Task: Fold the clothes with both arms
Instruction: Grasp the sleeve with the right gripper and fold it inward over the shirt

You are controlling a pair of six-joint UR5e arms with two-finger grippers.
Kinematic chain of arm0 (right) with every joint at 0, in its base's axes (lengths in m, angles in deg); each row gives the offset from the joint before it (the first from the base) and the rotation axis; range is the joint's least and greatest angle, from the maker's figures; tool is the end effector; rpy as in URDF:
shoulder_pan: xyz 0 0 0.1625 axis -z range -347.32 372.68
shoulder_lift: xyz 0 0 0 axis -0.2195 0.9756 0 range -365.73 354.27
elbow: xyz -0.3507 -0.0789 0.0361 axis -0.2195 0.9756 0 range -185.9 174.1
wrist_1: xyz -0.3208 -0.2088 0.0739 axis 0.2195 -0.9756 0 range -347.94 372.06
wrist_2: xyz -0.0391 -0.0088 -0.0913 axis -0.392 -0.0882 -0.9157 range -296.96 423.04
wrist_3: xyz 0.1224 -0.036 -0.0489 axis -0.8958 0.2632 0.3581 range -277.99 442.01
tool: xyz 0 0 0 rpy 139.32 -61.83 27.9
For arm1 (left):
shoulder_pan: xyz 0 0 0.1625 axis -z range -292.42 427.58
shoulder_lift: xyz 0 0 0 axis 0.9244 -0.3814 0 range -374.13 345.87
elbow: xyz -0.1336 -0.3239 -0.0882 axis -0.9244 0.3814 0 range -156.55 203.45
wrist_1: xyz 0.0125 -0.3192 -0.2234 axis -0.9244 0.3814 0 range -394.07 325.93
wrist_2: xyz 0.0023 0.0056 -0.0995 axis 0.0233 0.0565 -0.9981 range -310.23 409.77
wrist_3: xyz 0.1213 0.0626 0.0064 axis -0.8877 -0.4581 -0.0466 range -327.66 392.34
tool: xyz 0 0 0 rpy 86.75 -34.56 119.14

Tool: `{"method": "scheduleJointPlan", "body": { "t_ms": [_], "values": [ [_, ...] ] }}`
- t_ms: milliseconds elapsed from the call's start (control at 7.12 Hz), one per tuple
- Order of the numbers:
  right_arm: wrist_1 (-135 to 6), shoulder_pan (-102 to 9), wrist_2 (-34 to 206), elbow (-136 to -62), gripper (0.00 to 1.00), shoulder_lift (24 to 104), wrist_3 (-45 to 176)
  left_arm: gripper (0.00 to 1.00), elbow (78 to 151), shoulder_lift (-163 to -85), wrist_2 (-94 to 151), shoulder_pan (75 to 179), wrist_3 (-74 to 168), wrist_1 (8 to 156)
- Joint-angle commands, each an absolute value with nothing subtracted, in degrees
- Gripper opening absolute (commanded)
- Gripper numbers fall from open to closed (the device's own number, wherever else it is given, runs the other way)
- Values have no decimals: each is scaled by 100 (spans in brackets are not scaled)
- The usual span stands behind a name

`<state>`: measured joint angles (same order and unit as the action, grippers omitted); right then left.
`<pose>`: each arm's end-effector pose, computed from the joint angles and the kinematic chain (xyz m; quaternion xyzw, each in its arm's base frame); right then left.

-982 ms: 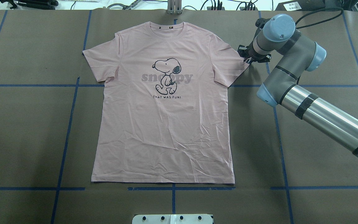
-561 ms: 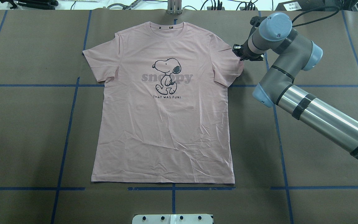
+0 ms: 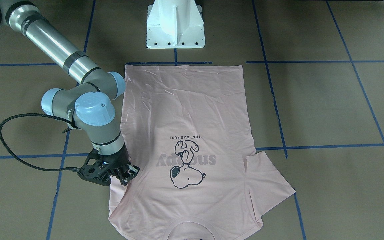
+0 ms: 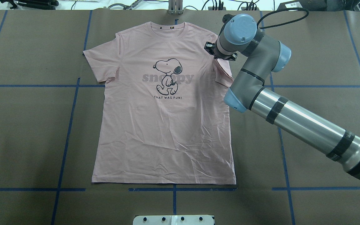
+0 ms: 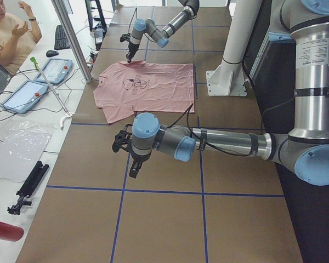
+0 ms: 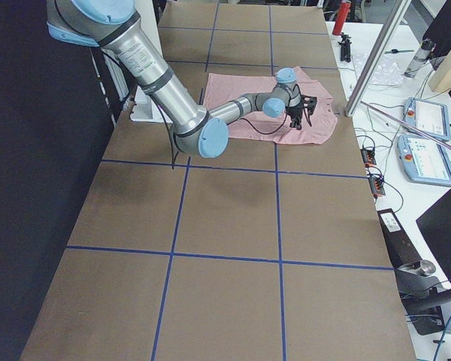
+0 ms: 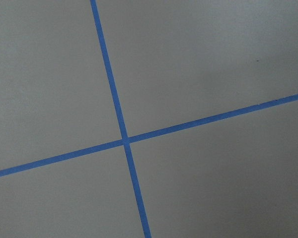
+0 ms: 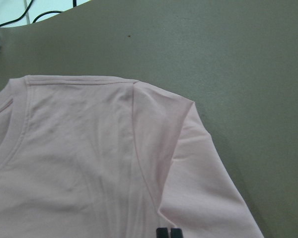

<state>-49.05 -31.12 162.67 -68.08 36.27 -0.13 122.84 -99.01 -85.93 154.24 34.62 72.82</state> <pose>-0.4861 -0.6191 0.2909 0.1115 -0.4057 0.2465 0.8731 -0.0086 -0.4617 0.5481 0.1503 0.3896 0.0797 0.9051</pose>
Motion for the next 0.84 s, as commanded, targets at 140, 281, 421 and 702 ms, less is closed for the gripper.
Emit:
{"method": "scheduleJointPlan", "body": {
  "t_ms": [140,281,421,702],
  "values": [
    [-4920,-3021,15831,-5820,0,2811,-114,100,12452,-9868,-8550,15424,3462,7263],
    [-4920,-3030,15753,-5715,0,2784,-105,100,12453,-9885,-8515,15424,3462,7262],
    [-4912,-3021,15708,-5731,99,2741,-105,100,12514,-9859,-8497,15424,3427,7323],
    [-4903,-3003,15751,-5914,100,2766,-87,100,12725,-9893,-8523,15337,4333,7376]
  ]
}}
